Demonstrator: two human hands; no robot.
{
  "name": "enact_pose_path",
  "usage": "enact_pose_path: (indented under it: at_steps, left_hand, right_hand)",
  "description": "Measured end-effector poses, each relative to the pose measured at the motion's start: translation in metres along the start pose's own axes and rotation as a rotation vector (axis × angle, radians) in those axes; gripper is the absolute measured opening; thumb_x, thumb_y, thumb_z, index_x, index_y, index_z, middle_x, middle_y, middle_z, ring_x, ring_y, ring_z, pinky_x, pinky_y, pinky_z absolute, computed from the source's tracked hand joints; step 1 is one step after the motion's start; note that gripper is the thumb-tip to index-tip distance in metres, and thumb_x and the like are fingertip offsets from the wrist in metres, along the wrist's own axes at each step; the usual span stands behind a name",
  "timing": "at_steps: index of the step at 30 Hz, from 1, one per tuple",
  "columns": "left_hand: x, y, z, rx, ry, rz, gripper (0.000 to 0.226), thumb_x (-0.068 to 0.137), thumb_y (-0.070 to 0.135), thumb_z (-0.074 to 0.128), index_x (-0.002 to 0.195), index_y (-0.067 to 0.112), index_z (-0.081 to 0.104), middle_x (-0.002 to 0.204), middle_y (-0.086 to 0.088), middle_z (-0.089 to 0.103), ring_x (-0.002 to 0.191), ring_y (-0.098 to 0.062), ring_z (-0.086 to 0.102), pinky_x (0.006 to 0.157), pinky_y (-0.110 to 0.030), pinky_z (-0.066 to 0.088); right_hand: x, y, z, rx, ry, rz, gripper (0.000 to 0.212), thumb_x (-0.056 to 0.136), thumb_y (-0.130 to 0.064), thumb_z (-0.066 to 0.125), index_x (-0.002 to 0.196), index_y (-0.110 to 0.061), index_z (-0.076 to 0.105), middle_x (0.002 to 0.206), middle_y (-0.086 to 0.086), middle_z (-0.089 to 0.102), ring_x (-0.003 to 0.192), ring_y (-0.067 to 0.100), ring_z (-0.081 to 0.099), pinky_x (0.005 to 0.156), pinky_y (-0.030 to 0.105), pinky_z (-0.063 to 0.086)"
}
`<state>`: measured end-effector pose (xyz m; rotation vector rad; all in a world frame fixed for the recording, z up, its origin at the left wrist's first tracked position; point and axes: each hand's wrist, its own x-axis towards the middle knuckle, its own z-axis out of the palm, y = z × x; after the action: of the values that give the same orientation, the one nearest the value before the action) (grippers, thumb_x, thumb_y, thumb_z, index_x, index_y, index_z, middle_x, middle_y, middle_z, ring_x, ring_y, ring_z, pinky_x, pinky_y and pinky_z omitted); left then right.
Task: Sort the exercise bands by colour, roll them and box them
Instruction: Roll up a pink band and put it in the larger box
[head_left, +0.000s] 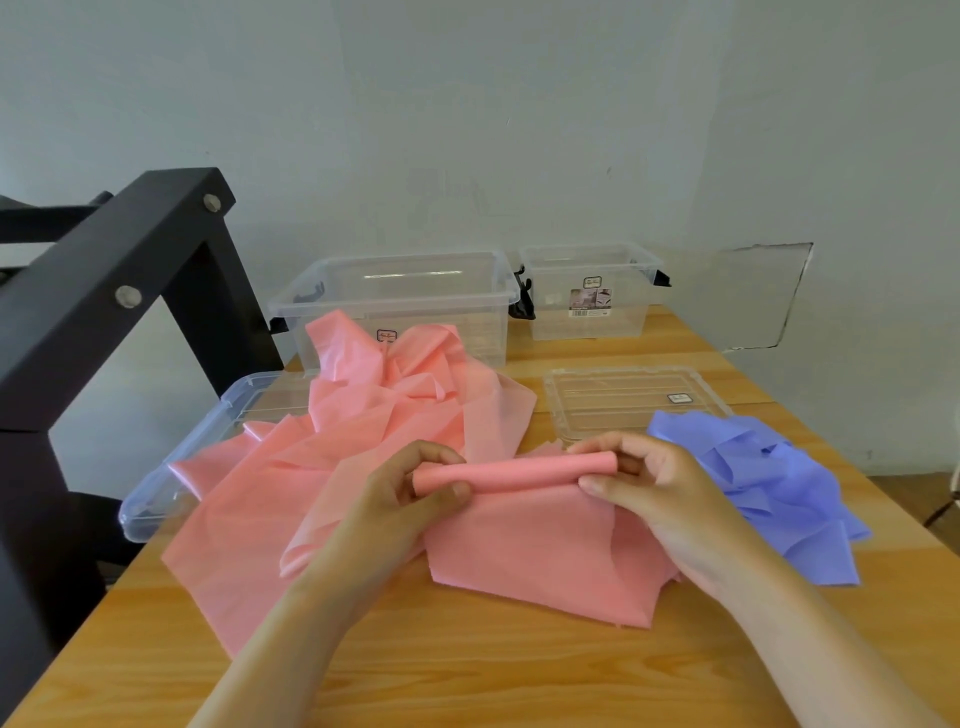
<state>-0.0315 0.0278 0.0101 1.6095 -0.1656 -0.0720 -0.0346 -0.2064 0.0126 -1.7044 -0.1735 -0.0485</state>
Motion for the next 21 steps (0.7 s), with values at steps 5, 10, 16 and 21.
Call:
enact_pose_path:
  at_steps: [5,10,16,21]
  left_hand:
    - [-0.0004,0.0027,-0.0011,-0.064,-0.060,-0.011,0.015,0.093,0.008,0.058,0.106,0.001,0.056,0.066,0.001,0.045,0.050,-0.009,0.038,0.041,-0.018,0.029]
    - [-0.0007,0.0029,-0.0021,0.009,-0.019,0.025,0.011,0.094,0.014,0.059,0.086,0.007,0.059,0.058,-0.007,0.032,0.043,-0.011,0.025,0.037,-0.019,0.023]
    - [0.0018,-0.0018,0.0000,0.030,-0.020,0.028,0.022,0.084,-0.005,0.067,0.104,0.003,0.068,0.067,0.005,0.059,0.051,0.000,0.050,0.044,-0.012,0.037]
    - [0.0021,-0.0007,-0.0005,-0.082,-0.075,-0.007,0.013,0.088,-0.003,0.061,0.102,-0.004,0.061,0.076,0.001,0.059,0.060,-0.005,0.051,0.048,-0.016,0.037]
  right_hand:
    - [0.0003,-0.0005,-0.0017,0.129,-0.081,0.042,0.025,0.089,-0.002,0.062,0.091,-0.025,0.070,0.098,0.015,0.071,0.086,0.020,0.064,0.076,0.029,0.047]
    - [-0.0007,0.0001,0.0003,0.122,-0.091,0.046,0.006,0.077,-0.025,0.072,0.081,-0.024,0.067,0.081,-0.008,0.069,0.077,0.008,0.062,0.071,0.022,0.042]
    - [0.0003,0.0010,-0.0023,0.084,-0.060,0.049,0.027,0.086,-0.001,0.066,0.103,-0.022,0.066,0.084,-0.001,0.072,0.077,0.011,0.066,0.066,0.018,0.048]
    - [0.0002,0.0006,0.0008,0.094,-0.025,0.038,0.024,0.086,-0.001,0.066,0.088,-0.025,0.072,0.093,-0.005,0.074,0.086,0.011,0.067,0.078,0.028,0.050]
